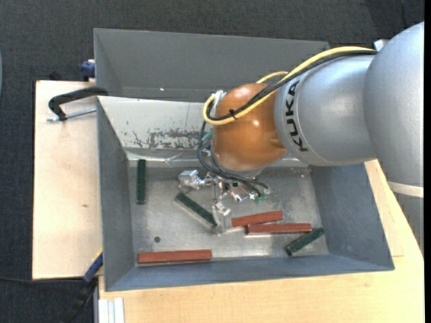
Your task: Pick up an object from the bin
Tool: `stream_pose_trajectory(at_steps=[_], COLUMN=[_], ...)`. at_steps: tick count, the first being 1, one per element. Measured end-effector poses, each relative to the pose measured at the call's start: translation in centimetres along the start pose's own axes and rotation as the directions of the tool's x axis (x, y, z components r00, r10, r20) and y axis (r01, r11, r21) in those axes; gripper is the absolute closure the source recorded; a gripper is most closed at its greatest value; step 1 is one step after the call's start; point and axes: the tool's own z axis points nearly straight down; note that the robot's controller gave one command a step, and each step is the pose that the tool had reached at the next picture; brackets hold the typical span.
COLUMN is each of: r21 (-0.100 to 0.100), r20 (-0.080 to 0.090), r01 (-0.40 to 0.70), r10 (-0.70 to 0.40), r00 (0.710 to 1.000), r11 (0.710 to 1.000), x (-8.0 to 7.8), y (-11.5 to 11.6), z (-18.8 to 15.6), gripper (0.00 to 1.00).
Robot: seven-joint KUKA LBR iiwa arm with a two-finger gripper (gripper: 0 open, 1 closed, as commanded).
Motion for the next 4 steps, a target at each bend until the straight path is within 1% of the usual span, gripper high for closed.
stream_pose_trajectory(at_steps=[1,2,3,4], r21=[-0.004,-0.002,-0.002,-0.001], r20=[-0.001,-0.005,-0.005,0.001], r01=[0.188,0.064,0.064,0.116], r10=[-0.188,-0.064,-0.064,-0.116], r00=[0.982,0.998,0.998,0.993], r11=[0.982,0.998,0.998,0.993], x=[1.4,2.2,2.1,0.1], y=[-0.2,4.8,4.8,7.5], z=[0.4,0.9,0.9,-12.5], gripper=[0.00,1.00,1.00,1.00])
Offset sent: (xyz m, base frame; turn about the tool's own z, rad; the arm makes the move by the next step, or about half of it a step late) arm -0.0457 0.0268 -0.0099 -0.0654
